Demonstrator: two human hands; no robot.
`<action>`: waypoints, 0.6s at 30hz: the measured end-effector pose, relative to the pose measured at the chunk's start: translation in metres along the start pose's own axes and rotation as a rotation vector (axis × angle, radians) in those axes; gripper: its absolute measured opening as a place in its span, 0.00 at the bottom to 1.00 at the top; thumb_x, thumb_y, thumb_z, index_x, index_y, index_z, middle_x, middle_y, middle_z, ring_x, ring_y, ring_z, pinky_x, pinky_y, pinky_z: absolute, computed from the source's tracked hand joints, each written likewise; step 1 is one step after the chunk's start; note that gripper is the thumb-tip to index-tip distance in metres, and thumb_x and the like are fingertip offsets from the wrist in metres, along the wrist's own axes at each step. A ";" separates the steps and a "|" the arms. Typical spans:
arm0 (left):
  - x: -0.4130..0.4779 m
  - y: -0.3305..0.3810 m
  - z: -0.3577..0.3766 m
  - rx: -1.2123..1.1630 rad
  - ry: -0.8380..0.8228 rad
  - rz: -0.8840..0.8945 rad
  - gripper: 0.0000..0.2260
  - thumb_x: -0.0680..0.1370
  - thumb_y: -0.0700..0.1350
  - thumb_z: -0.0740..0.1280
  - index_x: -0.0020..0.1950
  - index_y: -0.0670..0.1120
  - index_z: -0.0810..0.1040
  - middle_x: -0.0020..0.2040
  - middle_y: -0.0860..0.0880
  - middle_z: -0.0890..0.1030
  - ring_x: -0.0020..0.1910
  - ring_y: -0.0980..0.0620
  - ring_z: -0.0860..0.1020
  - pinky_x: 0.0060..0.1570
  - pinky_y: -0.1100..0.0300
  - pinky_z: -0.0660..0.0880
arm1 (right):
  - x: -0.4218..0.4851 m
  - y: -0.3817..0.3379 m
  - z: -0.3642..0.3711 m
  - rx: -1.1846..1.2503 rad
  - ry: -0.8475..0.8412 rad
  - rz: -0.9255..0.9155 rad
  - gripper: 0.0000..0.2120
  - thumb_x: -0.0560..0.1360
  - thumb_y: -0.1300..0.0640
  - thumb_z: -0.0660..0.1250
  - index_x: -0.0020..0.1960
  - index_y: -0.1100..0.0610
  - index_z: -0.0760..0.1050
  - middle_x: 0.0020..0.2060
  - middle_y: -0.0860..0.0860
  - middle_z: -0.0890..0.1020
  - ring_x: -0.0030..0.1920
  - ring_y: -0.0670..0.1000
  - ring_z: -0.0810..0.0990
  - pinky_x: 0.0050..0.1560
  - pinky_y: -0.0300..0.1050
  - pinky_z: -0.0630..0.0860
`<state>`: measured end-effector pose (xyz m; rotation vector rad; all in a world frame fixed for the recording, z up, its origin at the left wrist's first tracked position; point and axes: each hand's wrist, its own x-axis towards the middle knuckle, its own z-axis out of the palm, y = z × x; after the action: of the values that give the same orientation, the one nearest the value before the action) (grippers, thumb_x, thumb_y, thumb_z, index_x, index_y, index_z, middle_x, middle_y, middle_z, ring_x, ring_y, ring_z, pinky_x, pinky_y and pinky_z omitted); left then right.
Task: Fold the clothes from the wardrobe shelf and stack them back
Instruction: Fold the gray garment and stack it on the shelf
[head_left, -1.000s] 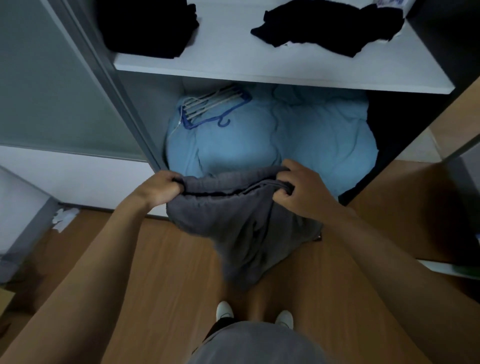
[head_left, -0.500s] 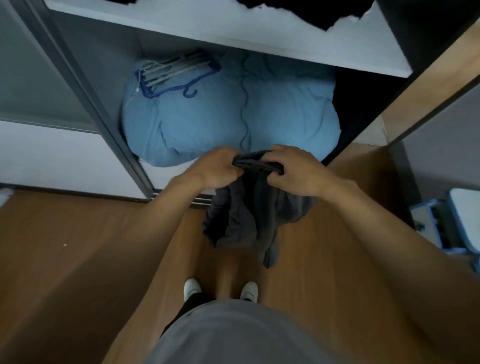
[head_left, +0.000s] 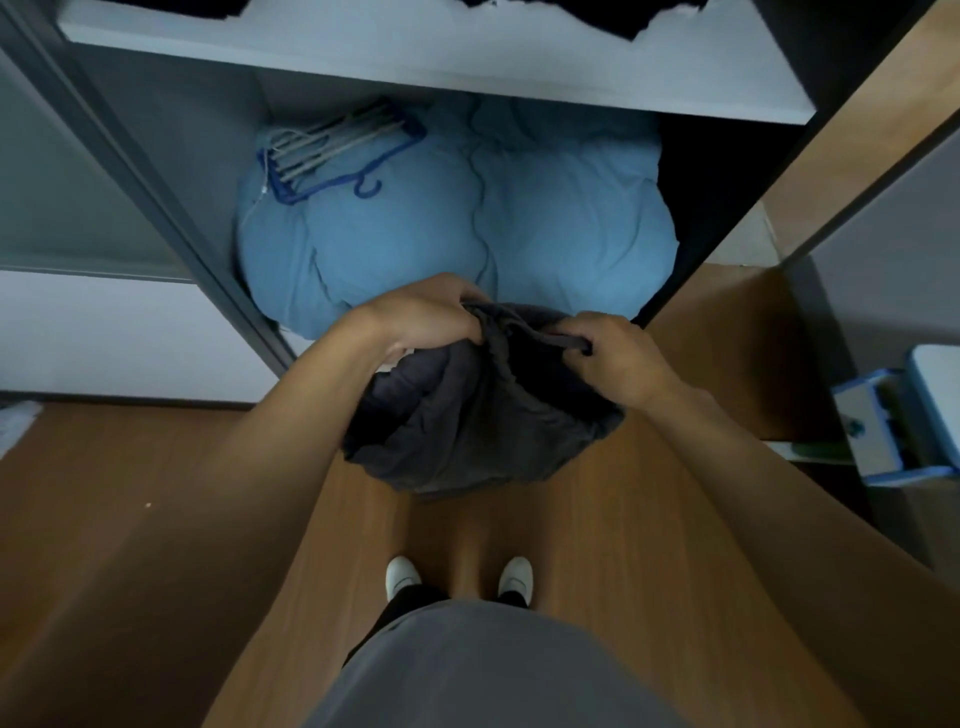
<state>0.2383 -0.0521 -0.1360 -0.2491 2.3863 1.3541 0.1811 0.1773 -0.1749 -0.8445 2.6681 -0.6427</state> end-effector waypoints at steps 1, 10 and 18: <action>0.000 0.000 -0.001 -0.008 0.002 -0.007 0.12 0.72 0.39 0.70 0.53 0.50 0.84 0.47 0.48 0.86 0.47 0.49 0.84 0.50 0.53 0.82 | 0.001 -0.004 0.003 -0.077 0.014 0.019 0.17 0.76 0.57 0.66 0.63 0.47 0.79 0.55 0.48 0.82 0.57 0.53 0.79 0.53 0.48 0.74; -0.004 -0.010 -0.011 0.389 -0.119 -0.132 0.12 0.68 0.45 0.74 0.49 0.56 0.80 0.46 0.55 0.82 0.43 0.57 0.80 0.43 0.64 0.78 | 0.012 -0.035 0.001 -0.148 -0.495 0.176 0.34 0.64 0.36 0.77 0.65 0.48 0.75 0.58 0.45 0.79 0.57 0.49 0.78 0.55 0.44 0.77; -0.007 -0.024 -0.023 0.562 -0.209 -0.232 0.14 0.70 0.46 0.73 0.55 0.49 0.81 0.49 0.51 0.83 0.47 0.50 0.83 0.47 0.56 0.82 | 0.019 -0.040 -0.005 0.797 -0.326 0.463 0.14 0.77 0.59 0.63 0.57 0.55 0.84 0.56 0.53 0.84 0.56 0.52 0.83 0.61 0.43 0.77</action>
<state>0.2468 -0.0846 -0.1417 -0.2032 2.3575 0.5445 0.1832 0.1390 -0.1533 -0.0893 1.9304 -1.1825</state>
